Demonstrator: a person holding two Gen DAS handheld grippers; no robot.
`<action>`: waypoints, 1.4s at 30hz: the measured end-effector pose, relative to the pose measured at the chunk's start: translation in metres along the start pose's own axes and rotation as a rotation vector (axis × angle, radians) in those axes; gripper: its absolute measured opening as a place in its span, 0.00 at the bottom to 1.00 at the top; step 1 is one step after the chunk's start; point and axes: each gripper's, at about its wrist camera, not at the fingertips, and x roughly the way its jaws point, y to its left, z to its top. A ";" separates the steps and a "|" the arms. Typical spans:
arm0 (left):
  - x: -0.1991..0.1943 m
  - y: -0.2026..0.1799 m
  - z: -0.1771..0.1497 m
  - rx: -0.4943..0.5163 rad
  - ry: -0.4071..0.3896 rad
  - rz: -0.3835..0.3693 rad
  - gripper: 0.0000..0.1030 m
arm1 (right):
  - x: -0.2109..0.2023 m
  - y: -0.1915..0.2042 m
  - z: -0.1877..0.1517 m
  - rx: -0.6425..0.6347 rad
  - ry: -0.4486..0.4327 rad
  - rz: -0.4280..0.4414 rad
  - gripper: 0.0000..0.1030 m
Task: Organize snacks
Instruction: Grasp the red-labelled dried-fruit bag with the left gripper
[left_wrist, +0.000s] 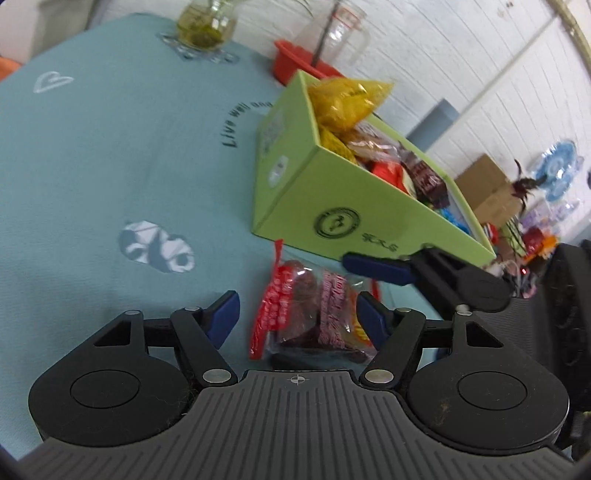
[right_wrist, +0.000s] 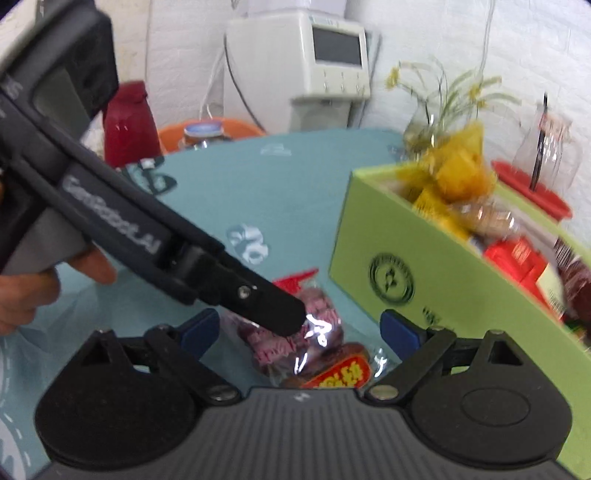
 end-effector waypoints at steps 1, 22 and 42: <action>0.004 -0.002 0.000 0.012 0.007 -0.008 0.52 | -0.002 0.001 -0.004 0.018 0.014 -0.002 0.90; -0.028 -0.106 -0.107 0.321 0.004 0.013 0.73 | -0.128 0.081 -0.105 0.336 -0.078 -0.231 0.91; -0.046 -0.076 -0.119 0.068 -0.007 0.028 0.73 | -0.116 0.093 -0.095 0.200 -0.030 -0.150 0.91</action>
